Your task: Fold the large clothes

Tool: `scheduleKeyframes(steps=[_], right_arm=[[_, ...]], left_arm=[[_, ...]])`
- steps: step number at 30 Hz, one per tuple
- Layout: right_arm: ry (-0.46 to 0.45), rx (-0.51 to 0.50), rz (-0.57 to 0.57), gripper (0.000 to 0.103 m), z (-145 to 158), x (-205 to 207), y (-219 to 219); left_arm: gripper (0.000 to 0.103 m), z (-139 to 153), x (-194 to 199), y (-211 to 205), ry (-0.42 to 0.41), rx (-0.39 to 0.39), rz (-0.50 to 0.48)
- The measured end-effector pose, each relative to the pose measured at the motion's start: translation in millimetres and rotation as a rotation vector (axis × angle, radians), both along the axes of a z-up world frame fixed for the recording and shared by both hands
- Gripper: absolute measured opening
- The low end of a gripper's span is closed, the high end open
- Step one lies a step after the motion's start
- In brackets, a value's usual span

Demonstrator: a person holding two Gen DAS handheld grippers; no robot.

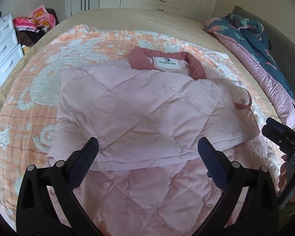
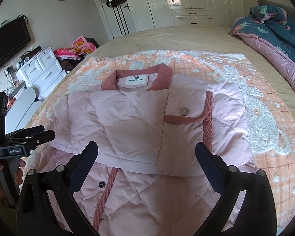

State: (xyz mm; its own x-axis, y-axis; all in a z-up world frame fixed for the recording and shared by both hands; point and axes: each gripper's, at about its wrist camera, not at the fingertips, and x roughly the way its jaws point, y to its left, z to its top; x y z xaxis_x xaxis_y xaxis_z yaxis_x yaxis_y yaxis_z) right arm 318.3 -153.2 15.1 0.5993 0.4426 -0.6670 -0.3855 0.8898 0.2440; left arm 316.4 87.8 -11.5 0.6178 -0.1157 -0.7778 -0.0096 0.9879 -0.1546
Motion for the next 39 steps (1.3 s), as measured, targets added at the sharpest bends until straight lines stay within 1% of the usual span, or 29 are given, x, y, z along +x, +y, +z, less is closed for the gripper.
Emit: scheduleKeyframes(steps=[9, 12, 15, 17, 21, 26, 29, 35, 39], right_arm=[[-0.075, 0.005, -0.022, 0.099, 31.7, -22.5, -11.0], [-0.096, 0.007, -0.028, 0.099, 42.6, -30.0, -13.8], [-0.114, -0.015, -0.028, 0.099, 50.8, -38.8, -13.2], [-0.116, -0.020, -0.034, 0.099, 54.1, -43.7, -14.4], [-0.102, 0.007, -0.043, 0.099, 61.9, -52.4, -21.8], [-0.103, 0.030, -0.034, 0.099, 80.5, -70.9, -30.6], [-0.115, 0.036, -0.042, 0.099, 91.4, -83.2, -37.0], [-0.145, 0.038, -0.057, 0.099, 114.4, -106.1, -51.6], [-0.175, 0.047, -0.066, 0.099, 130.5, -123.0, -62.6]], left_arm=[[0.094, 25.9, -23.6, -1.5, -0.062, 0.014, -0.015], [0.094, 34.8, -33.5, -0.9, -0.079, -0.001, -0.026], [0.094, 46.5, -45.9, 1.3, -0.103, 0.000, -0.030], [0.094, 53.0, -53.0, 3.1, -0.116, -0.001, -0.024], [0.094, 69.0, -68.1, 6.6, -0.141, -0.001, -0.007], [0.094, 87.0, -89.8, 11.7, -0.169, -0.035, 0.025], [0.094, 96.1, -101.1, 10.4, -0.175, -0.036, 0.038], [0.094, 117.8, -128.9, 2.1, -0.204, -0.028, 0.034], [0.094, 128.8, -142.0, -5.0, -0.218, -0.006, 0.025]])
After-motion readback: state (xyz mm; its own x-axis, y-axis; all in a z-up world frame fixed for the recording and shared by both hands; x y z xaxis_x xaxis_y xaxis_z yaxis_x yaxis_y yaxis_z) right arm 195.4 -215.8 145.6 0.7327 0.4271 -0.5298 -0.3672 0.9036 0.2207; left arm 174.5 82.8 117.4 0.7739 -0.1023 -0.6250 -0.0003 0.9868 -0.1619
